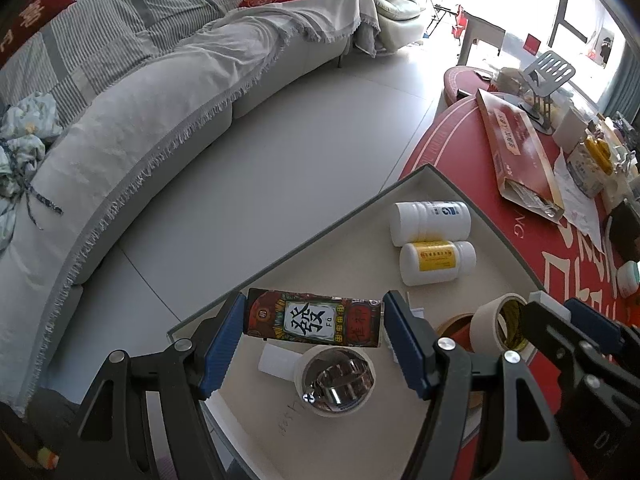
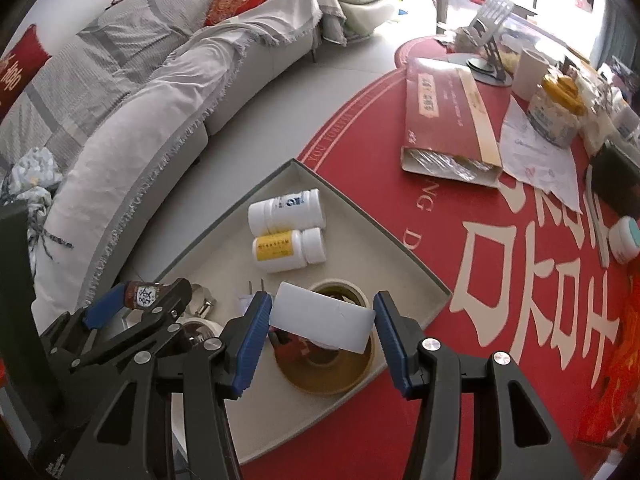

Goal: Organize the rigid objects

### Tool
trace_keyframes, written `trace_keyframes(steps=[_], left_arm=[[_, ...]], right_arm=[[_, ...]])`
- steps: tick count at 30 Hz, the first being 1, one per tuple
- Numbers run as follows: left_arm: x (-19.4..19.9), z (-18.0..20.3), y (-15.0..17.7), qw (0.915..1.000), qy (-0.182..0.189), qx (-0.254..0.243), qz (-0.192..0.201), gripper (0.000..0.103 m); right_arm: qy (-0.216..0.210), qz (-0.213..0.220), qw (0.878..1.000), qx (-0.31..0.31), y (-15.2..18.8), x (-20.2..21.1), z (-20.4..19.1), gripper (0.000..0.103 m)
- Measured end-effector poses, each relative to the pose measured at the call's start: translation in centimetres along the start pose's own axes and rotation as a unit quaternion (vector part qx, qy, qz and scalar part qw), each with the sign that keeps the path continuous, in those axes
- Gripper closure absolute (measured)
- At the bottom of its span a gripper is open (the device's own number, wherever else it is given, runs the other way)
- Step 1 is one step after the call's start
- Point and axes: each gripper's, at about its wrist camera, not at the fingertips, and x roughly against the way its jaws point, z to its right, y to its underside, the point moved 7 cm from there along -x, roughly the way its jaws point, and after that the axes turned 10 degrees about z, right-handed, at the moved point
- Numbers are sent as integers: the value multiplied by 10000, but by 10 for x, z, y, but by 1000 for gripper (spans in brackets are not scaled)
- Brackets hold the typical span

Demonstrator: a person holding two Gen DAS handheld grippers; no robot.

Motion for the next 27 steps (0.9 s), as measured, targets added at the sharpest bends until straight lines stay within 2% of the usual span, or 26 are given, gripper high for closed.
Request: trace_keyframes(steps=[27], left_arm=[[-21, 11, 16, 9994, 52, -216, -283, 30]], right_arm=[[176, -240, 9995, 90, 6, -21, 5, 49]])
